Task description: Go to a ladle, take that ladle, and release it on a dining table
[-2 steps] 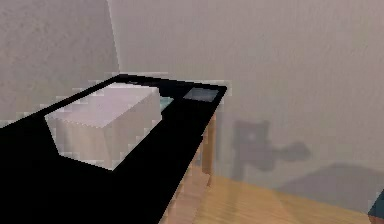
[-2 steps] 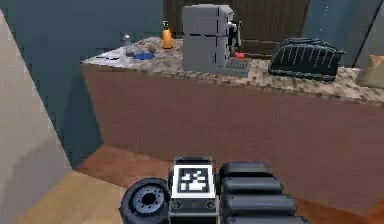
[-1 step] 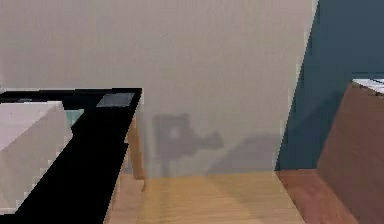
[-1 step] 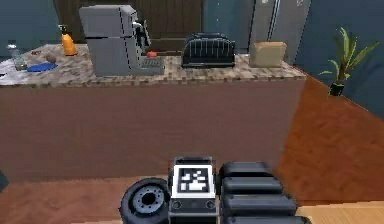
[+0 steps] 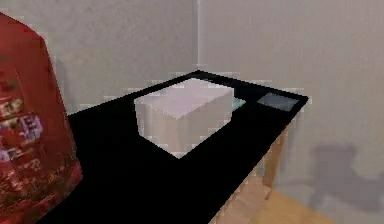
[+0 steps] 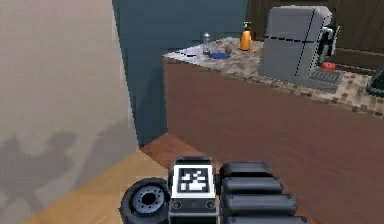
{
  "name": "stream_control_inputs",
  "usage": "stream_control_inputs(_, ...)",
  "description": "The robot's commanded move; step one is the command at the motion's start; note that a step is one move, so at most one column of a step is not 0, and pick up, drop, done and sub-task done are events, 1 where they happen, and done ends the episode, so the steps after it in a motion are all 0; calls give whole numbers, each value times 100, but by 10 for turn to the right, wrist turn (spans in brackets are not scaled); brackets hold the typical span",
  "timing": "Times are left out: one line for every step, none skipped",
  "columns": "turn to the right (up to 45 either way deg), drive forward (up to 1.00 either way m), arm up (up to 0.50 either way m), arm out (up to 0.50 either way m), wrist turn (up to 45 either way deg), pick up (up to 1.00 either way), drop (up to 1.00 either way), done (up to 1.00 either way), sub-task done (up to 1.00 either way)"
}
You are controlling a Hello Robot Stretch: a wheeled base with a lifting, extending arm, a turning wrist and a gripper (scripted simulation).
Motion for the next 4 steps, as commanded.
stream_control_inputs(-450,0,0,0,0,0,0,0,0)
stream_control_inputs(-450,0,0,0,0,0,0,0,0)
stream_control_inputs(-30,0,0,0,0,0,0,0,0)
stream_control_inputs(0,0,0,48,0,0,0,0,0)
